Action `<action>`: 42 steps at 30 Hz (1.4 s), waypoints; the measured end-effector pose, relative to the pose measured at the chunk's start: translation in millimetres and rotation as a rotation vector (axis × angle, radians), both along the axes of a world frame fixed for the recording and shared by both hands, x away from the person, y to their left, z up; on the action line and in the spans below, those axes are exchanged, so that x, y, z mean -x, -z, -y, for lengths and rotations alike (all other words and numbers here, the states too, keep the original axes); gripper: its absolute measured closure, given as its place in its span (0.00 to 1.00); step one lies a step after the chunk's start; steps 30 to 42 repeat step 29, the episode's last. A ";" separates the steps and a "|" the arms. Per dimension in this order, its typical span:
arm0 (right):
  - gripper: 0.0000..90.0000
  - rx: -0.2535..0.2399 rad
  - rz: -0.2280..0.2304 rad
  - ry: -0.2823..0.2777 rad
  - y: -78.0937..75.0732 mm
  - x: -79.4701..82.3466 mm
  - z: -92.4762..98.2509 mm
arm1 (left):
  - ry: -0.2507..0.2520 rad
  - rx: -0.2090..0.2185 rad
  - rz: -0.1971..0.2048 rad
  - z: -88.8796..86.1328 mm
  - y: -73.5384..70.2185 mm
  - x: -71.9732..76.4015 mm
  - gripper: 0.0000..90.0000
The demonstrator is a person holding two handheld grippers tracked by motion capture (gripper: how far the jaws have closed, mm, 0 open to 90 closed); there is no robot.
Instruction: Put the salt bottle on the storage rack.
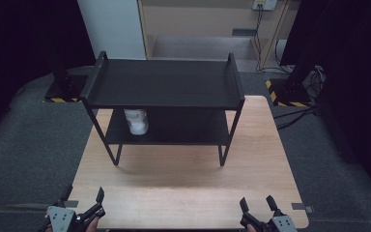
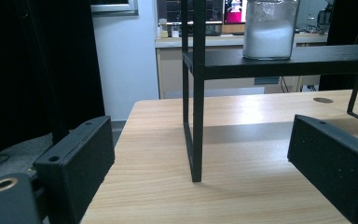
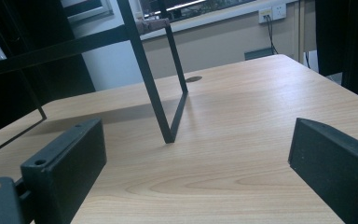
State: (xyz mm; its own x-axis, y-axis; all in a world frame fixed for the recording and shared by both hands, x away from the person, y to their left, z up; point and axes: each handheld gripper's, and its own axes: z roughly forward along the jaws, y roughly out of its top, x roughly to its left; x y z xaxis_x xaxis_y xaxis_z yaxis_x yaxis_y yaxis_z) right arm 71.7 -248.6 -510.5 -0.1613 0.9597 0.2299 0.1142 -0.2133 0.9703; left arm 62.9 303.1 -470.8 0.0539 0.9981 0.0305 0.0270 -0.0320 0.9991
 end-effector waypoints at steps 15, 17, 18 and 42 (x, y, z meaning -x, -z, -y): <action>0.04 0.002 -0.004 0.011 1.4 1.0 1.3 | -0.020 0.011 0.003 -1.2 0.4 2.1 0.07; 0.05 0.004 -0.005 0.011 1.5 0.5 1.2 | -0.019 0.013 0.000 -1.2 0.4 2.7 0.07; 0.05 0.004 -0.006 0.010 1.4 0.4 1.0 | -0.019 0.013 -0.001 -1.1 0.4 3.0 0.07; 0.04 -0.001 0.009 0.006 -0.6 5.1 -1.8 | -0.020 0.019 0.014 -0.7 -2.0 9.7 0.07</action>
